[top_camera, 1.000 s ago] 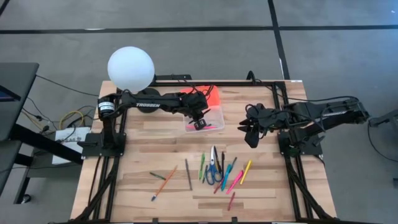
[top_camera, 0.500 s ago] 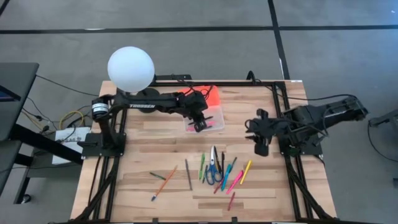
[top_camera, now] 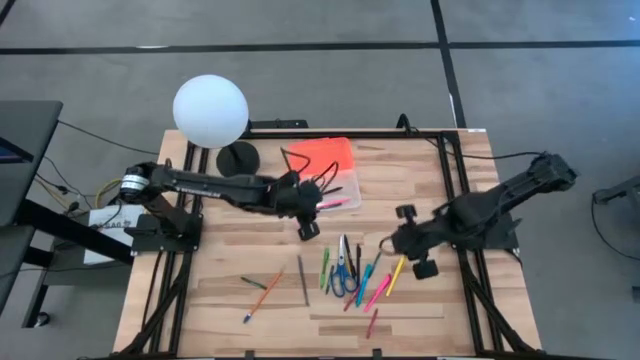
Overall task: Pick & place school supplies into a supply box
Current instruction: Put the yellow pen into the supply box
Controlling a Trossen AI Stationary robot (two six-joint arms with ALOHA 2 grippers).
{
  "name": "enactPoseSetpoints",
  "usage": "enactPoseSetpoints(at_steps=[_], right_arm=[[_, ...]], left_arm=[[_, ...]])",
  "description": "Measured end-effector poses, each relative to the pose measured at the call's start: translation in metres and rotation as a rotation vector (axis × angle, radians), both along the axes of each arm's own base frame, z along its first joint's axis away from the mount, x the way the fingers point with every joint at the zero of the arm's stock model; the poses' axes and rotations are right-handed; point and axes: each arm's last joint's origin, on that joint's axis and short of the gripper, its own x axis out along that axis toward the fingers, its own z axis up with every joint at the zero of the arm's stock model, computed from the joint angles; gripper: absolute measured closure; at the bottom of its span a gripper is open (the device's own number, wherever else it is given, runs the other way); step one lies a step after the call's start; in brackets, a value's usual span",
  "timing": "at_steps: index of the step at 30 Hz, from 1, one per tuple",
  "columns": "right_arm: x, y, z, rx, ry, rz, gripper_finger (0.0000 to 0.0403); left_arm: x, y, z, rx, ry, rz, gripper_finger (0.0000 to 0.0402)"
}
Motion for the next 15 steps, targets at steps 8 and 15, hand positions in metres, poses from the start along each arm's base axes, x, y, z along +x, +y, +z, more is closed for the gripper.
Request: enactPoseSetpoints(at_steps=[8,15], right_arm=[[0.017,0.027,-0.04,-0.104,0.161,0.176,0.0302],[0.017,0.023,-0.07,0.041,0.124,0.135,0.0302]], left_arm=[[-0.021,-0.032,-0.006,0.09,0.111,0.108,0.0271],[-0.031,-0.045,-0.009,0.133,0.152,0.139,0.0271]])
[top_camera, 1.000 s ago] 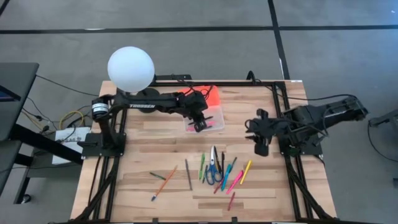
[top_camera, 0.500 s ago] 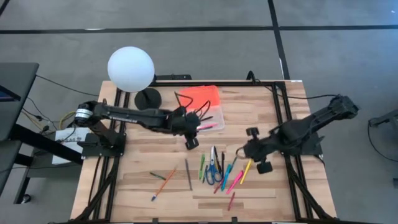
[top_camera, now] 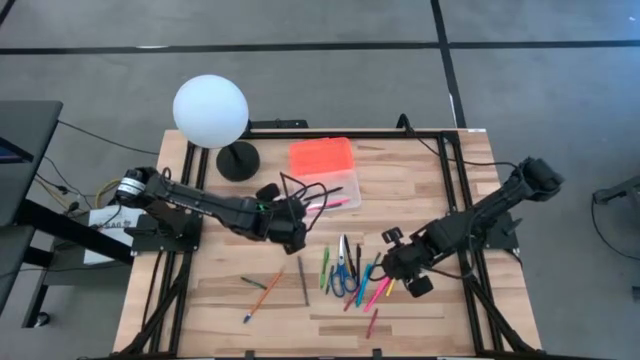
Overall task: Pick & place school supplies into a supply box
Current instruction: Put the yellow pen into the supply box
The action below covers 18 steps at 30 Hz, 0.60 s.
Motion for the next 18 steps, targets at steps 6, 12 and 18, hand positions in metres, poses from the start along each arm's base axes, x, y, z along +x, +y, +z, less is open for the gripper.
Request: enactPoseSetpoints(at_steps=[6,12,18], right_arm=[[-0.013,0.001,-0.018,0.031,-0.029,-0.008,0.0302],[-0.022,0.004,-0.04,0.016,-0.004,0.027,0.0302],[-0.024,0.003,-0.05,0.031,-0.04,0.027,0.0302]], left_arm=[[-0.007,-0.003,-0.002,0.016,0.054,0.005,0.0271],[-0.007,-0.003,-0.002,0.011,0.044,0.028,0.0271],[-0.007,-0.003,-0.002,0.005,0.028,0.053,0.0271]])
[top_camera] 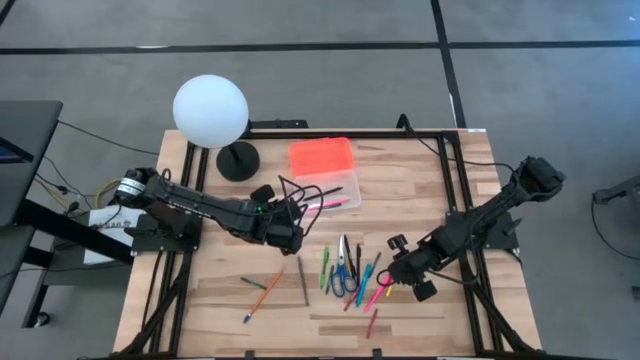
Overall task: Pick & place school supplies into a supply box
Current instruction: Put the yellow pen into the supply box
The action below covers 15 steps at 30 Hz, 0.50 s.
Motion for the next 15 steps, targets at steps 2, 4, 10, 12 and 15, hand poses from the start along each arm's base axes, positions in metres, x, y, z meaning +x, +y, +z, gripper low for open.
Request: enactPoseSetpoints(at_steps=[2,4,10,12,15], right_arm=[[0.0,-0.001,-0.002,0.0,-0.01,0.01,0.0302],[-0.001,-0.001,-0.006,-0.004,-0.021,0.029,0.0302],[-0.006,-0.005,-0.016,-0.031,-0.038,0.09,0.0302],[-0.006,-0.006,-0.017,-0.058,-0.052,0.096,0.0302],[-0.004,-0.006,-0.017,-0.074,-0.077,0.128,0.0302]], left_arm=[[0.0,0.0,0.0,-0.002,-0.005,0.008,0.0271],[0.0,0.0,0.0,-0.003,-0.009,0.016,0.0271],[0.0,0.0,0.0,-0.011,-0.022,0.037,0.0271],[0.0,0.0,0.0,-0.013,-0.025,0.042,0.0271],[0.0,0.0,0.0,-0.014,-0.026,0.043,0.0271]])
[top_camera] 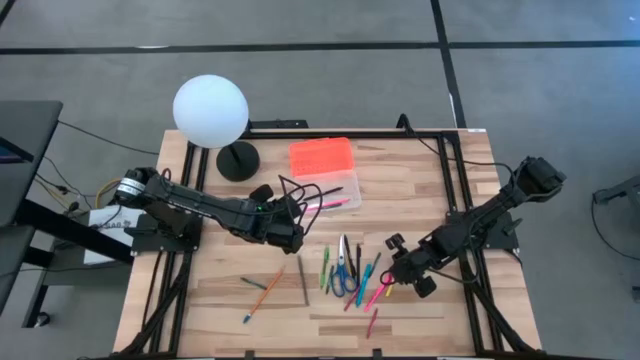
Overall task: Pick & place school supplies into a supply box
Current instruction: Put the yellow pen into the supply box
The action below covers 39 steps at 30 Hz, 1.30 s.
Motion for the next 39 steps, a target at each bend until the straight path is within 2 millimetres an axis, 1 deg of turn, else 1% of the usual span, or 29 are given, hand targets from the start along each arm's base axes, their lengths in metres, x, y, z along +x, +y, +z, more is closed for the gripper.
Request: enactPoseSetpoints(at_steps=[5,10,14,18,22,25,29,35,39], right_arm=[[0.006,0.001,-0.008,0.007,0.01,0.012,0.0302],[0.006,0.004,-0.014,0.014,0.045,0.031,0.0302],[0.007,0.0,-0.012,0.031,0.038,-0.013,0.0302],[0.007,-0.009,-0.001,0.083,0.03,-0.134,0.0302],[-0.004,-0.017,0.014,0.162,0.083,-0.369,0.0302],[-0.015,-0.014,0.026,0.248,0.103,-0.524,0.0302],[-0.029,-0.002,0.034,0.318,0.116,-0.658,0.0302],[-0.05,0.022,0.031,0.368,0.186,-0.8,0.0302],[-0.064,0.033,0.031,0.384,0.173,-0.878,0.0302]], left_arm=[[0.0,0.0,0.0,-0.008,-0.008,0.014,0.0271],[0.0,0.0,0.0,-0.009,-0.006,0.013,0.0271],[-0.001,0.0,0.0,-0.007,0.0,0.013,0.0271],[0.0,0.001,0.0,-0.004,0.003,0.011,0.0271],[-0.001,0.003,-0.001,0.011,0.013,0.011,0.0271],[-0.001,0.005,0.0,0.032,0.015,0.015,0.0271],[0.0,0.011,0.0,0.06,0.033,0.004,0.0271],[0.002,0.024,0.0,0.098,0.081,-0.023,0.0271],[0.004,0.033,0.0,0.12,0.11,-0.04,0.0271]])
